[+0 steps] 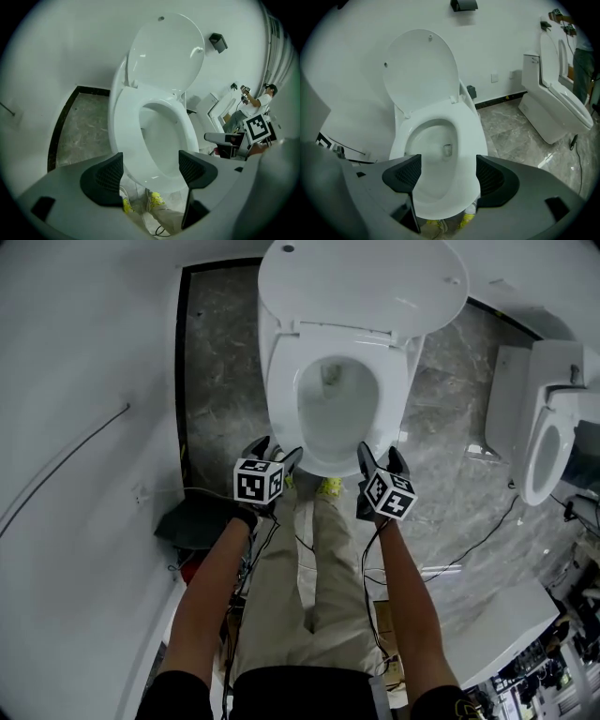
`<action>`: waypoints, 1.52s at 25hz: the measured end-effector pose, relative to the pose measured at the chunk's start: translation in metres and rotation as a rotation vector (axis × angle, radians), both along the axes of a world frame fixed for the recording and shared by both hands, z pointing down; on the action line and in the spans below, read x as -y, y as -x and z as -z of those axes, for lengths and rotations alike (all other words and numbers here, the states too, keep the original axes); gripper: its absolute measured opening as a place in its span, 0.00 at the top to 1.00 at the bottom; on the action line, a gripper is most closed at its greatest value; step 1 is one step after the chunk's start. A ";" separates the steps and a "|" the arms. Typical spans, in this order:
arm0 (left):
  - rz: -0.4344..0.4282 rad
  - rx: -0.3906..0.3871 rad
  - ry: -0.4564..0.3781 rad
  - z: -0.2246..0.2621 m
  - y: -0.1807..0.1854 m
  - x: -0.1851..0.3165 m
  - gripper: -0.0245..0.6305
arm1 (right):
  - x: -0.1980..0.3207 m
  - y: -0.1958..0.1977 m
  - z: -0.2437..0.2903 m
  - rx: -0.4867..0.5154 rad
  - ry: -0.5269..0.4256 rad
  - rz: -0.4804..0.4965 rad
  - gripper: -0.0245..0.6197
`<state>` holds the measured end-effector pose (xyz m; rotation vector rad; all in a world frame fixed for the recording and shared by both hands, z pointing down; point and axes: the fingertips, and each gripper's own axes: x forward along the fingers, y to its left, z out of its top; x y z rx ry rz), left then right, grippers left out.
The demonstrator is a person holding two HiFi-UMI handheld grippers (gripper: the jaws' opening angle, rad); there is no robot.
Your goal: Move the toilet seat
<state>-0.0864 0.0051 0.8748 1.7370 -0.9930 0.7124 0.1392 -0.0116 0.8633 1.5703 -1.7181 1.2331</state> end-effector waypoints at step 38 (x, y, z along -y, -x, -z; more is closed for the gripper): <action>0.084 -0.022 0.062 -0.069 -0.011 -0.005 0.38 | -0.026 -0.016 -0.078 0.175 0.075 -0.113 0.33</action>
